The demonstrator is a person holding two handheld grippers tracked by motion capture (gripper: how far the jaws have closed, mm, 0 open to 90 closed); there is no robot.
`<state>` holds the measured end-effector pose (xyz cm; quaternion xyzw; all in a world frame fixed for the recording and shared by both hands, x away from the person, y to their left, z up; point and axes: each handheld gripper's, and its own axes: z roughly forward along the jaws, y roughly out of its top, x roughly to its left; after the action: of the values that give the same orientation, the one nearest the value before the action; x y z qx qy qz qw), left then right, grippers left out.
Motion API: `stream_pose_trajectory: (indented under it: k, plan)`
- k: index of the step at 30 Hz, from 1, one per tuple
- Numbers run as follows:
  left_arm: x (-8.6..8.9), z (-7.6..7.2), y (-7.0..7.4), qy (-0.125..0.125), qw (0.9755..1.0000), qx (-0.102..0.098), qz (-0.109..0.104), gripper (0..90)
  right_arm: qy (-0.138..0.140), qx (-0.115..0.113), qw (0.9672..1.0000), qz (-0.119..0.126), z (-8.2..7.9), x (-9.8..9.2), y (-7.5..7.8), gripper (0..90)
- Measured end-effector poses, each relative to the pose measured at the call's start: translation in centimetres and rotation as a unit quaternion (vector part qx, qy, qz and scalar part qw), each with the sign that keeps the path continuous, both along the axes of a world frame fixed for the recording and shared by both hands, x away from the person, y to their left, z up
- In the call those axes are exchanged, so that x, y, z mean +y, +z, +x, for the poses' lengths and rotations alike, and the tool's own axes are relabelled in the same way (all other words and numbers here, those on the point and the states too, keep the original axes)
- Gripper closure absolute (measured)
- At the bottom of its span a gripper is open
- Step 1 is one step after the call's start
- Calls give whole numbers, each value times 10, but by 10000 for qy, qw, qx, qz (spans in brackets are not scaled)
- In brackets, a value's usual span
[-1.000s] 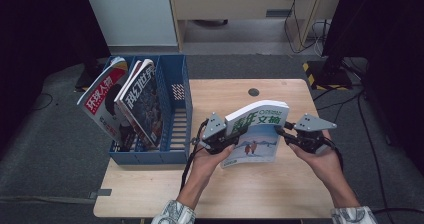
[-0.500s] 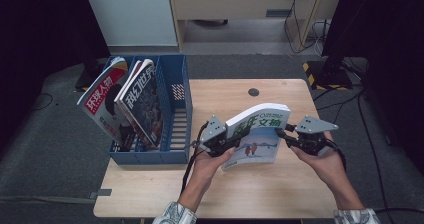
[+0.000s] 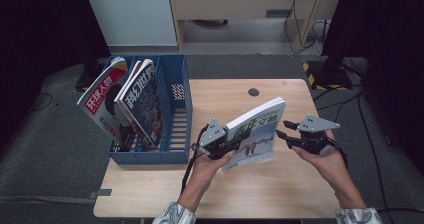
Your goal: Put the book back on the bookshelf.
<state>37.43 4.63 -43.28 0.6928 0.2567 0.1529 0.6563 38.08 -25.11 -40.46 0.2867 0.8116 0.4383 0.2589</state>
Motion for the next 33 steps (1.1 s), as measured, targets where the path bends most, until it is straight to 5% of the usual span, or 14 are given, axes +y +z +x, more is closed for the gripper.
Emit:
stream_pose_trajectory:
  k: [8,14,23,33]
  plan:
    - [1,-1,-1,-74,9999,14,-72,722,120,313,9992,-220,12,7,-23,254]
    - [2,-2,-1,-140,9999,-4,-95,722,325,551,9976,-256,24,12,-44,181]
    - [3,-2,-2,-226,9997,-35,-103,722,497,681,9954,-456,27,23,-55,260]
    - [7,-1,-3,-333,9994,-56,-120,718,400,238,9949,-892,13,29,-53,391]
